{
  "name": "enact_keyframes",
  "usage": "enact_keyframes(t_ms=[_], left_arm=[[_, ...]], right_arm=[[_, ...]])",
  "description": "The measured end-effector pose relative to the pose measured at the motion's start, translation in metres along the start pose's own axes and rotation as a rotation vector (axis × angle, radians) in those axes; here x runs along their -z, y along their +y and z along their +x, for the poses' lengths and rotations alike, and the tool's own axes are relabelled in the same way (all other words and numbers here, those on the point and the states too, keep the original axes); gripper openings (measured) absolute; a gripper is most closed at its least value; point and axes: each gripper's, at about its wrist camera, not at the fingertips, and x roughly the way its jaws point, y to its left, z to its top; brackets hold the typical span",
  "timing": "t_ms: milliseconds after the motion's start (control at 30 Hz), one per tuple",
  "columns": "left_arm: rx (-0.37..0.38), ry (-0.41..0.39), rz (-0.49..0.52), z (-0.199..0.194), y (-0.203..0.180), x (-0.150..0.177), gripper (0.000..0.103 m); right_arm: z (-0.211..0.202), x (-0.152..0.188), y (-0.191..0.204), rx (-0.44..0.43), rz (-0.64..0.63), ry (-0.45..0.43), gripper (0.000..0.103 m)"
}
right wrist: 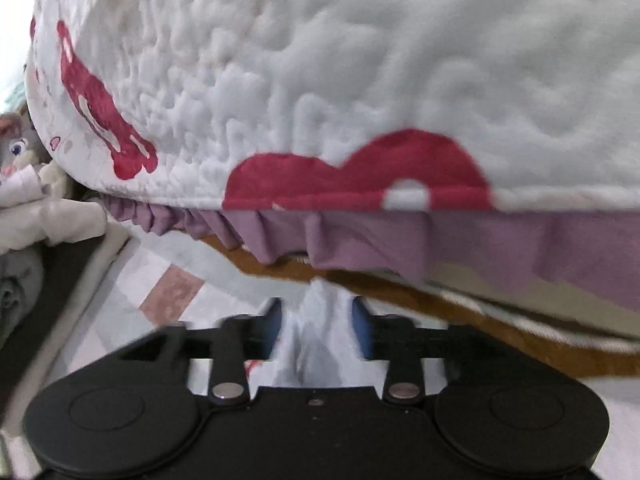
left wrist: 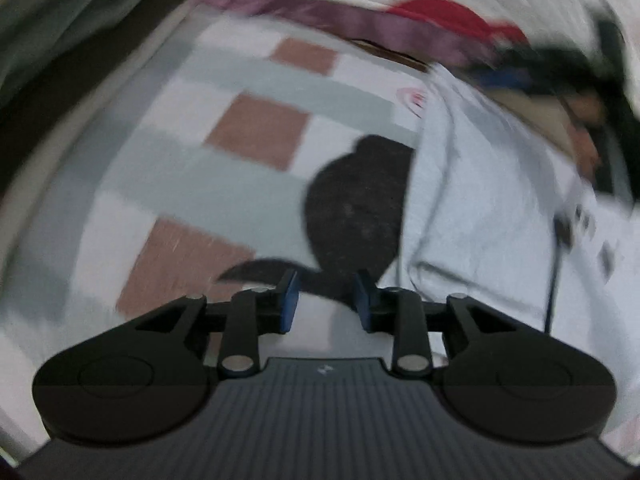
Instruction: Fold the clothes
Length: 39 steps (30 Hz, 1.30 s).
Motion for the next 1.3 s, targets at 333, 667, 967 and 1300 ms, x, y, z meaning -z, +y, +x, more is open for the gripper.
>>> enact_keyframes(t_ms=[333, 667, 967, 1300], left_arm=[[0.067, 0.042, -0.031, 0.009, 0.003, -0.006, 0.034], [0.018, 0.019, 0.248, 0.016, -0.043, 0.003, 0.002], [-0.063, 0.03, 0.063, 0.0, -0.014, 0.002, 0.0], [0.146, -0.099, 0.253, -0.02, -0.111, -0.012, 0.024]], right_arm=[[-0.131, 0.123, 0.044, -0.006, -0.224, -0.079, 0.049], [-0.206, 0.262, 0.03, 0.178, -0.239, -0.009, 0.05], [-0.275, 0.317, -0.048, 0.259, 0.058, -0.048, 0.054], [-0.363, 0.337, -0.146, 0.342, 0.544, -0.293, 0.056]])
